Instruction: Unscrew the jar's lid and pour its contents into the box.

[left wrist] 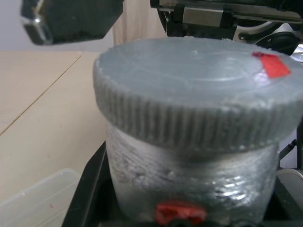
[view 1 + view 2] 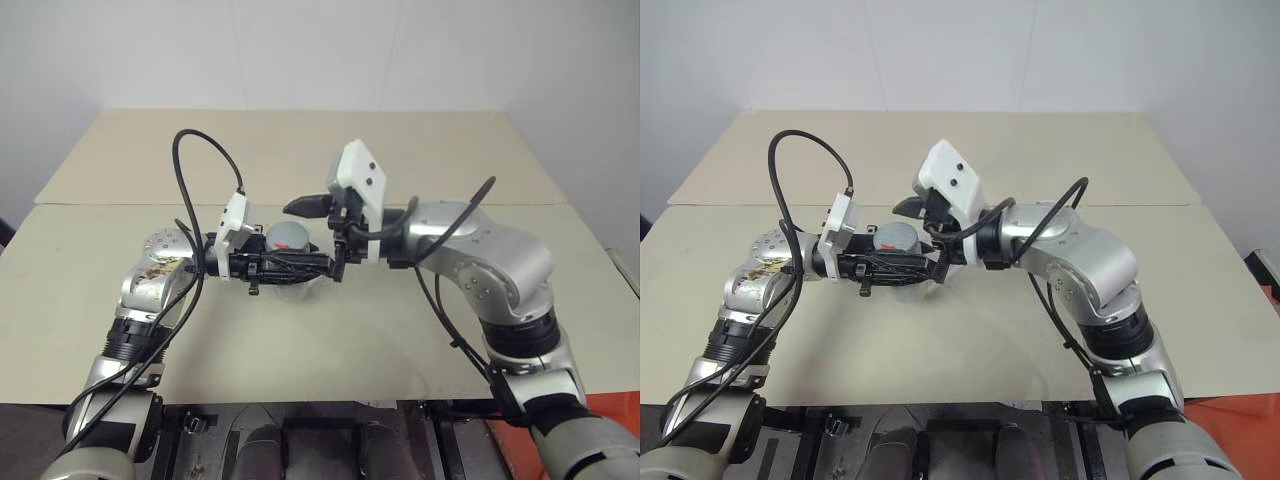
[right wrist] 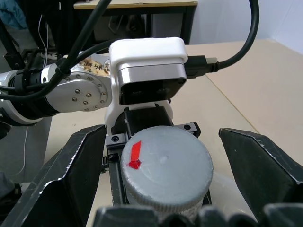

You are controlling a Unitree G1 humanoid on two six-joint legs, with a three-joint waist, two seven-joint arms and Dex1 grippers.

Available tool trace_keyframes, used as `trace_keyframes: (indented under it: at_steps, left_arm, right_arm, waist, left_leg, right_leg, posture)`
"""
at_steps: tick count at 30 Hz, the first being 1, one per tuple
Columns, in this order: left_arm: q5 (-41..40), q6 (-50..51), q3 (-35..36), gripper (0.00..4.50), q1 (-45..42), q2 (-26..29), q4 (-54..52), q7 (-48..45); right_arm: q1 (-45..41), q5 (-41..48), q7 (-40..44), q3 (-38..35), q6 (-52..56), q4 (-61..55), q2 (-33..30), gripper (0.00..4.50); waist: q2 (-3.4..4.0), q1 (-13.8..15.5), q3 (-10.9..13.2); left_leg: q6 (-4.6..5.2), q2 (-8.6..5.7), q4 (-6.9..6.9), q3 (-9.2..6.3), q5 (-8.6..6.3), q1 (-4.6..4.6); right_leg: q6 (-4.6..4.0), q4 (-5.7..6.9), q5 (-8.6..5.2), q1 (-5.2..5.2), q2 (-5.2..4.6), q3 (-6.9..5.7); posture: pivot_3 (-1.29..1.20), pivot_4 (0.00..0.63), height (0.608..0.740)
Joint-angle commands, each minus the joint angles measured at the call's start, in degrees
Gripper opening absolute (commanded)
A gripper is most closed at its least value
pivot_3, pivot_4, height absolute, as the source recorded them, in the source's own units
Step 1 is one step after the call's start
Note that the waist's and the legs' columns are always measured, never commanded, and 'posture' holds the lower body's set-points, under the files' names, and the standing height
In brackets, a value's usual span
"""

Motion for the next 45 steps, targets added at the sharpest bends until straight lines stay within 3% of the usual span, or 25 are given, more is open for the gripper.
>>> trace_keyframes:
  at_steps: [1,9,12,15,16,26,38,45]
  left_arm:
    - [-0.3,-1.0,0.5,1.96,-0.9,0.2,-0.7,-0.3]
    - [-0.3,-0.9,0.6,1.96,-0.9,0.4,-0.9,-0.3]
    - [-0.4,-1.0,0.7,1.96,-0.8,0.4,-1.0,-0.2]
    - [-0.4,-1.0,0.8,1.96,-0.7,0.4,-1.1,0.0]
    - [-0.4,-1.0,0.8,1.96,-0.7,0.3,-1.1,0.0]
    - [-0.2,-1.0,0.8,1.96,0.0,0.8,-1.2,0.1]
    - [1.5,-3.3,-0.8,1.96,1.9,1.3,-0.5,-0.8]
    - [0.7,-3.0,2.5,1.96,2.0,2.5,-1.5,2.2]
  right_arm:
    - [-1.2,-0.1,0.2,-0.3,0.1,-0.8,0.1,4.44]
    - [-1.1,0.0,0.5,-0.1,0.3,-0.5,0.3,4.44]
    - [-1.3,-0.1,0.7,-0.1,0.2,-0.2,0.2,3.85]
    - [-1.5,-0.3,1.2,0.0,0.1,0.2,-0.1,2.8]
    - [-1.5,-0.4,1.4,0.0,0.1,0.3,-0.2,2.71]
    - [-2.2,-0.7,1.8,-1.0,0.2,1.7,0.1,2.71]
    - [-7.0,4.0,1.5,-10.3,1.5,6.7,-1.7,2.71]
    - [3.4,-3.3,-3.1,-11.4,-4.9,4.7,-5.4,2.71]
  waist:
    - [0.0,0.0,0.0]
    - [0.0,0.0,0.0]
    - [0.0,0.0,0.0]
    - [0.0,0.0,0.0]
    - [0.0,0.0,0.0]
    - [0.0,0.0,0.0]
    - [0.0,0.1,0.0]
    - [0.0,0.2,0.0]
  left_leg:
    - [0.0,0.0,0.0,0.0,0.0,0.0]
    - [0.0,0.0,0.0,0.0,0.0,0.0]
    - [0.0,0.0,0.0,0.0,0.0,0.0]
    - [0.0,0.0,0.0,0.0,0.0,0.0]
    - [0.0,0.0,0.0,0.0,0.0,0.0]
    - [0.0,0.0,0.0,0.0,0.0,0.0]
    - [0.0,0.0,-0.01,-0.01,0.0,-0.02]
    - [0.0,-0.01,-0.01,0.01,0.0,-0.05]
  right_leg:
    - [0.0,0.0,0.0,0.0,0.0,0.0]
    - [0.0,0.0,0.0,0.0,0.0,0.0]
    - [0.0,0.0,0.0,0.0,0.0,0.0]
    - [0.0,0.0,0.0,0.0,0.0,0.0]
    - [0.0,0.01,0.0,0.0,0.0,0.0]
    - [0.0,0.0,0.0,0.0,0.0,0.0]
    - [0.0,-0.02,0.0,0.01,-0.01,-0.03]
    - [0.0,-0.02,0.0,-0.01,-0.02,-0.02]
  posture:
    - [0.0,0.15,0.74]
    - [0.0,0.15,0.74]
    - [0.0,0.15,0.74]
    - [0.0,0.15,0.74]
    - [0.0,0.15,0.74]
    - [0.0,0.15,0.74]
    - [0.0,0.15,0.74]
    - [0.0,0.15,0.74]
